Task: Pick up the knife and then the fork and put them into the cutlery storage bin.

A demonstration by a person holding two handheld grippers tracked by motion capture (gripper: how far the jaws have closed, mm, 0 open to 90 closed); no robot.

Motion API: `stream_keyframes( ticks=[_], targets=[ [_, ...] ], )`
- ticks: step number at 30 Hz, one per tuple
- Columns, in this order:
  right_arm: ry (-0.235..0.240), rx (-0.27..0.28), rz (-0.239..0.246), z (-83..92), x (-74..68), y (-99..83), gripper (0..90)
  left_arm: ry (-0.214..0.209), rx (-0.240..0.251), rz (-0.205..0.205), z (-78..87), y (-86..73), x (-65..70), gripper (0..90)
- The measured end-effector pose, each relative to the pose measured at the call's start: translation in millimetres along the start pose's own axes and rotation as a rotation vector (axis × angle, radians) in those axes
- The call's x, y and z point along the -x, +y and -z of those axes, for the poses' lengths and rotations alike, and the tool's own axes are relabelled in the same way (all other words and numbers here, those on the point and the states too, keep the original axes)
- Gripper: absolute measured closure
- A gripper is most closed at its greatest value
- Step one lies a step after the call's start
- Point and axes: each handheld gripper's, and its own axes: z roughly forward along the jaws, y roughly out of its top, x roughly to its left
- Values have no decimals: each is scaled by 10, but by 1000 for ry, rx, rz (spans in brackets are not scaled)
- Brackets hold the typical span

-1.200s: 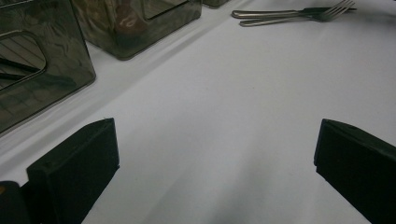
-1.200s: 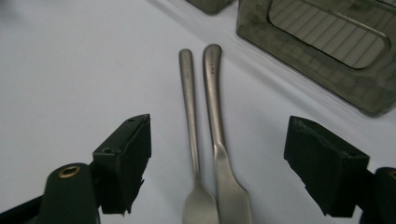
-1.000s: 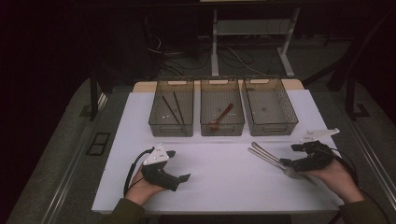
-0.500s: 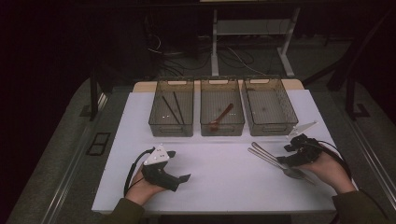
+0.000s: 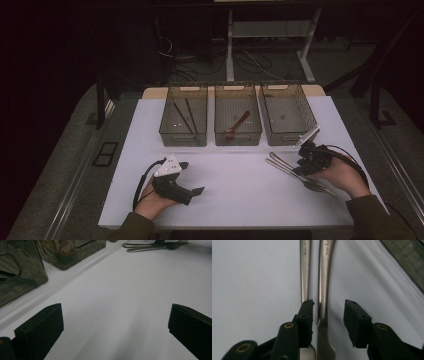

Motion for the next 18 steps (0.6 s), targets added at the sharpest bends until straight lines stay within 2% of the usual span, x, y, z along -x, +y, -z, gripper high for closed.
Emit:
stream_keyframes(
  ticks=[7,18],
  targets=[
    [10,-49,22,-13,-4,55,687,-3,-6,-1,-7,-1,2,0],
    [5,-129,62,-92,-23,124,737,-6,-9,2,-13,-3,4,0]
  ],
)
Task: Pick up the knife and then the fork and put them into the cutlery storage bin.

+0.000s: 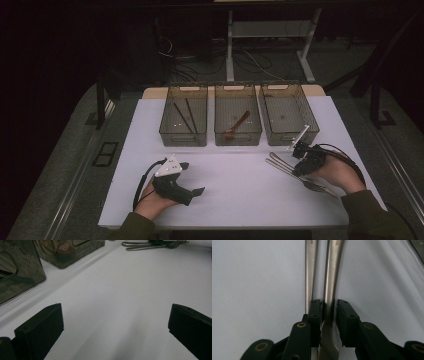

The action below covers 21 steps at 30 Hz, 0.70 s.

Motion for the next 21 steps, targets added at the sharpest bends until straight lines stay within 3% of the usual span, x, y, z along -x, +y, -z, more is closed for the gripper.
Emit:
stream_keyframes(
  ticks=[8,21],
  targets=[
    [-26,-69,16,-20,-18,94,744,-1,1,-1,0,1,5,0],
    [-24,-65,13,-8,-23,86,786,-3,3,-1,3,2,0,0]
  ],
)
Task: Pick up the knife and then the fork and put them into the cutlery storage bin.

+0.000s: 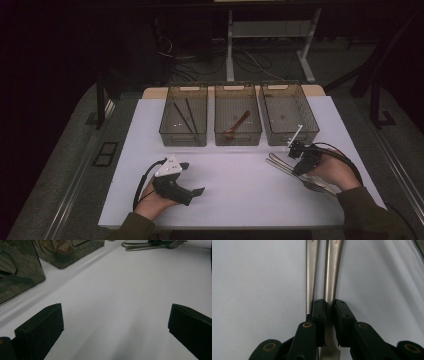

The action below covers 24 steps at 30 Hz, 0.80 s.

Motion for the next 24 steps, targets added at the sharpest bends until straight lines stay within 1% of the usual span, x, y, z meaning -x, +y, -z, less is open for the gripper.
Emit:
stream_keyframes(
  ticks=[1,4,5,6,8,10,11,12,13,15,19,21,24],
  targets=[
    [14,5,-8,7,-4,-6,786,0,0,0,0,0,0,0],
    [-14,18,-11,24,15,-34,786,-1,0,0,0,0,0,0],
    [-12,31,-16,36,27,-49,786,-1,0,0,0,0,0,0],
    [-1,44,-29,53,32,-60,786,-1,0,-1,1,0,-1,0],
    [0,67,-41,83,51,-86,786,-1,-1,-1,1,0,-2,0],
    [-18,88,-50,115,73,-113,786,-1,0,-1,1,0,-3,0],
    [-2,104,-63,136,75,-125,786,-2,0,0,1,0,-4,0],
    [0,117,-69,147,81,-136,786,-2,0,-1,1,0,-4,0],
    [12,133,-73,161,95,-153,786,-2,0,0,1,0,-4,0],
    [22,161,-75,178,109,-183,786,-2,0,0,1,-1,-4,0],
    [22,194,-86,197,135,-224,786,-2,0,-1,2,0,-4,0],
    [28,209,-90,223,149,-248,786,-3,0,-1,2,0,-5,0],
    [42,245,-98,274,171,-290,786,-3,0,1,1,-1,-7,0]
  ],
)
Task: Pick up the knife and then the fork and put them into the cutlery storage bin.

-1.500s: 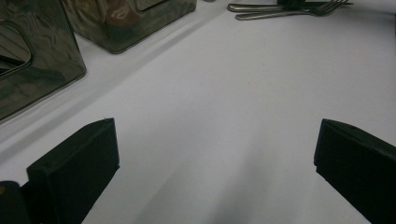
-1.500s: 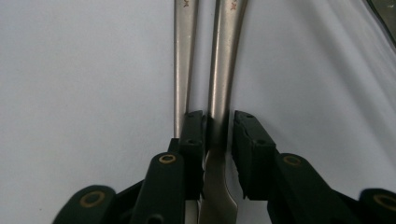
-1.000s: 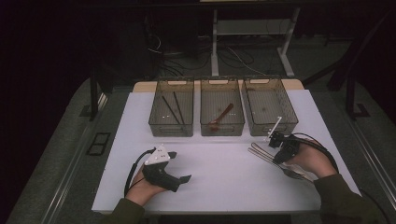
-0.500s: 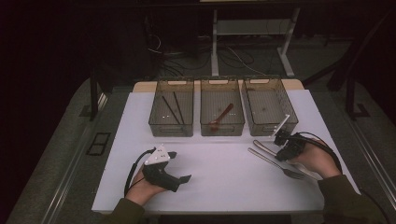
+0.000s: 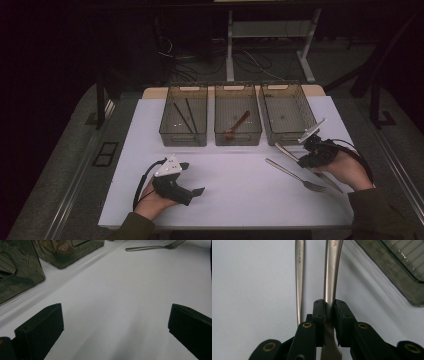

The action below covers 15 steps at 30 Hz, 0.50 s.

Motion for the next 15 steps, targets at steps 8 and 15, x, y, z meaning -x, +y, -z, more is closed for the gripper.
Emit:
stream_keyframes(
  ticks=[8,15],
  targets=[
    [12,102,-25,145,50,-70,786,1,1,0,-1,0,1,0],
    [29,188,-59,247,96,-114,786,0,0,1,-2,-1,0,0]
  ],
)
